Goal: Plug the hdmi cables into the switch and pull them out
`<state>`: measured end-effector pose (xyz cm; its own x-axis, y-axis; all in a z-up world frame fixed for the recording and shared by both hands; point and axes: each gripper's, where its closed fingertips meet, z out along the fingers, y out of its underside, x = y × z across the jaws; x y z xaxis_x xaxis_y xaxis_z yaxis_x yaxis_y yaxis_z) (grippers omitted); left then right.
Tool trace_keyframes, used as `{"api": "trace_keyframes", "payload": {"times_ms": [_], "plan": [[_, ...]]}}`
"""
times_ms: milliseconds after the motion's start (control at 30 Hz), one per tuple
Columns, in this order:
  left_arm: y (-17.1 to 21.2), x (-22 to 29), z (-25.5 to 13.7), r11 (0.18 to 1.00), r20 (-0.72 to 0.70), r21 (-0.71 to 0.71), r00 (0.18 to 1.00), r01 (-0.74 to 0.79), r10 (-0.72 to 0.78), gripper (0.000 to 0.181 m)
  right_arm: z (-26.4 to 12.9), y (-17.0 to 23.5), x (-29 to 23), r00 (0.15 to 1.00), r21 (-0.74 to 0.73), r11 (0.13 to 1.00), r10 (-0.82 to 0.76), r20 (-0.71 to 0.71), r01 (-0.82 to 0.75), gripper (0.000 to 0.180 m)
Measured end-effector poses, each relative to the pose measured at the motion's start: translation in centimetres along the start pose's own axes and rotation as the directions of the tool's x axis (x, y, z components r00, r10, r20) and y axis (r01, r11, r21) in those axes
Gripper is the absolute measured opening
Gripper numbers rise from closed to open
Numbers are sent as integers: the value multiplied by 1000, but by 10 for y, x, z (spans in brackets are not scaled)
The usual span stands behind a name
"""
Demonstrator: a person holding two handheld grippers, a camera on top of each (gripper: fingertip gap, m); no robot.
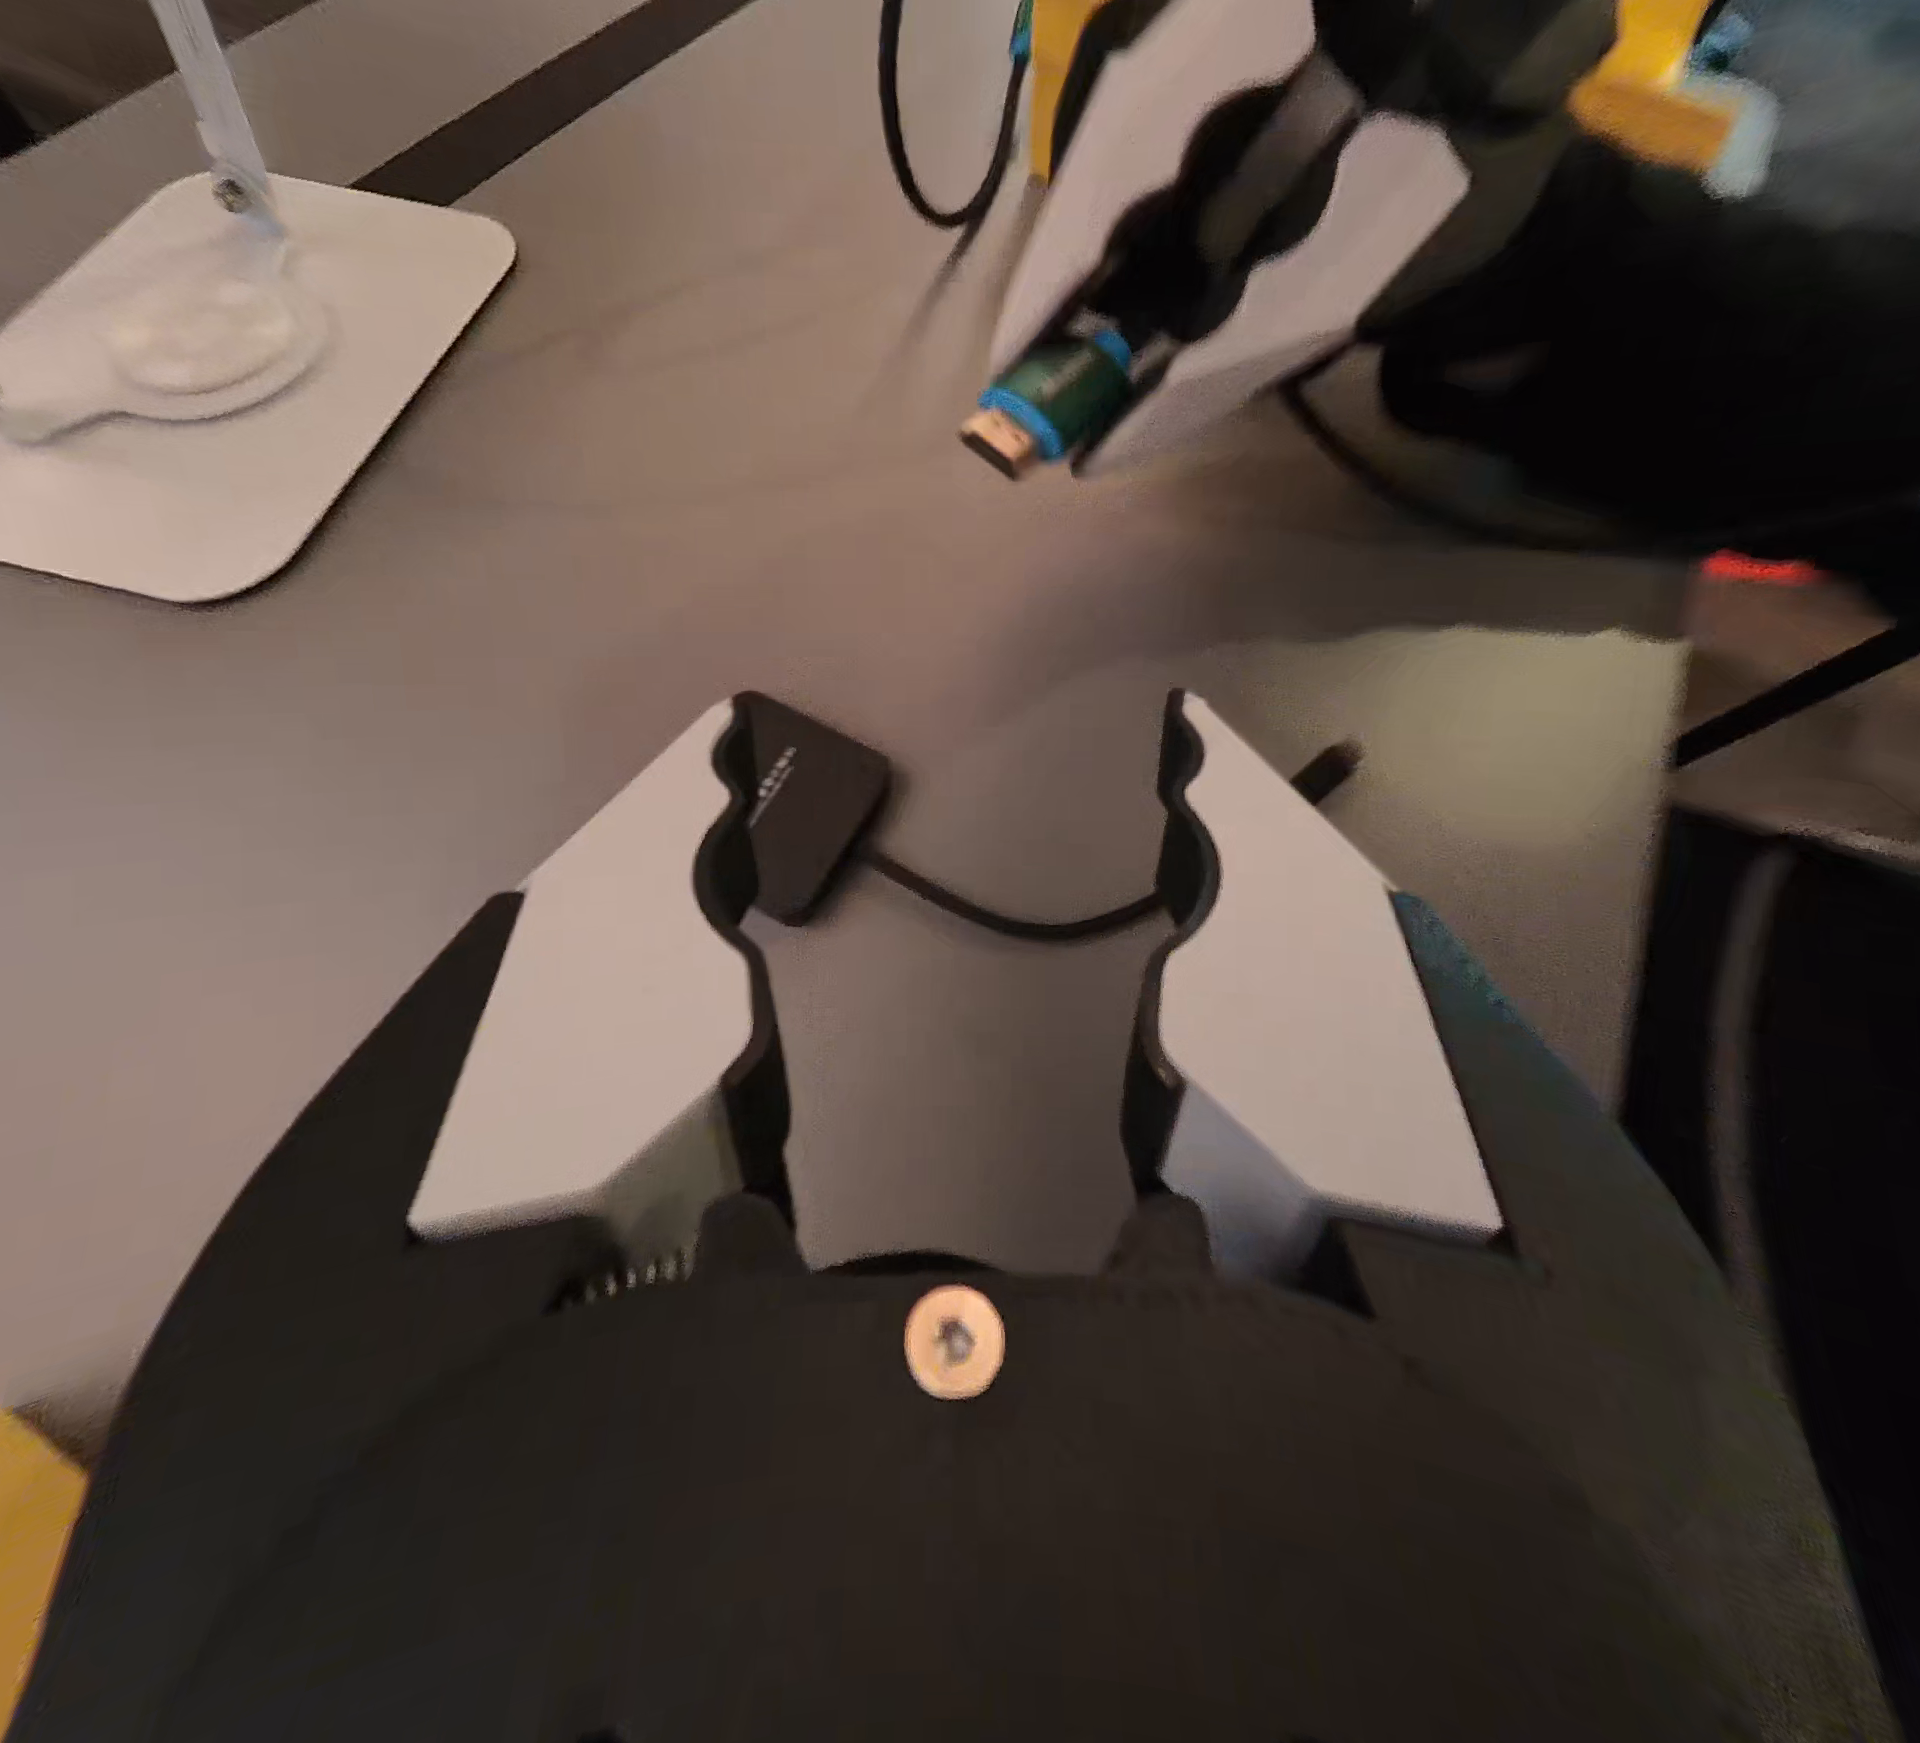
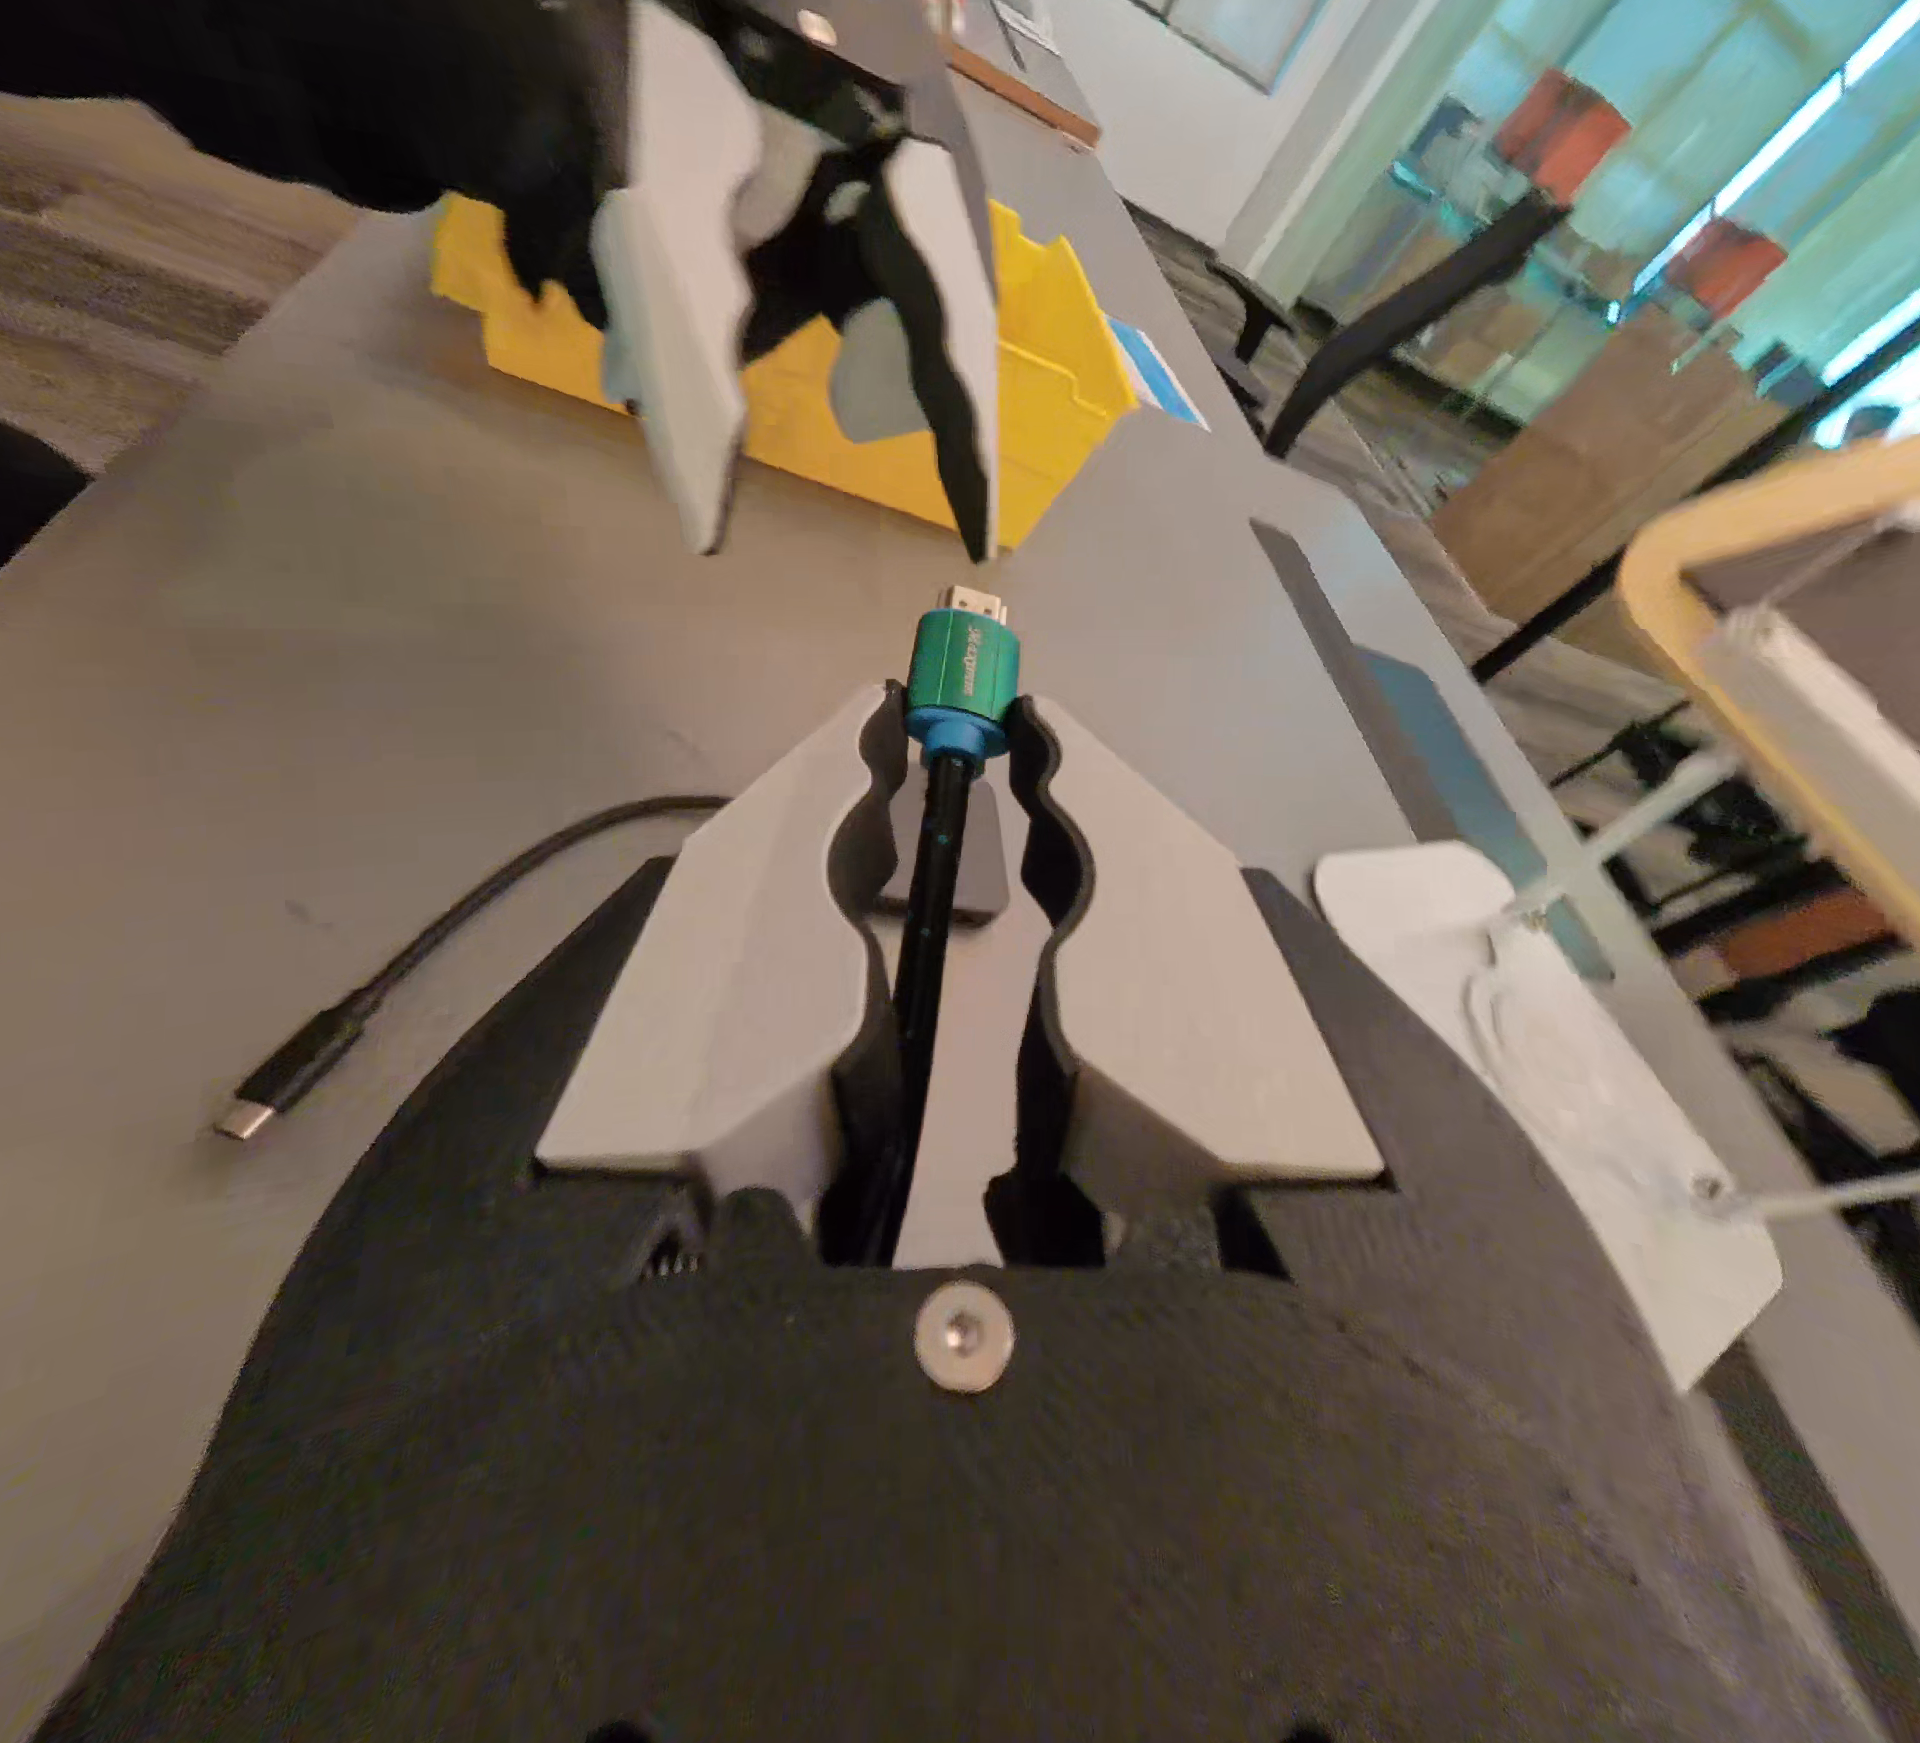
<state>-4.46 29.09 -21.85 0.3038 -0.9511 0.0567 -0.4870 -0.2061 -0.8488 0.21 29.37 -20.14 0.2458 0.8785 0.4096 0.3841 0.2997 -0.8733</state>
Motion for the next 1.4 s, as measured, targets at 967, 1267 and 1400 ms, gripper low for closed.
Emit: {"api": "trace_keyframes", "payload": {"times_ms": [967,1267,1400], "plan": [[78,-48,91,836,-113,-517,983,-183,145,68,4,76,9,959,-126,956,276,69,-266,17],[68,-35,79,838,-162,-491,970,-239,181,68,4,80,4,965,-160,958,251,79,-236,17],[59,-33,72,848,-181,-474,968,-239,172,68,8,81,-2,967,-181,959,236,97,-216,17]]}}
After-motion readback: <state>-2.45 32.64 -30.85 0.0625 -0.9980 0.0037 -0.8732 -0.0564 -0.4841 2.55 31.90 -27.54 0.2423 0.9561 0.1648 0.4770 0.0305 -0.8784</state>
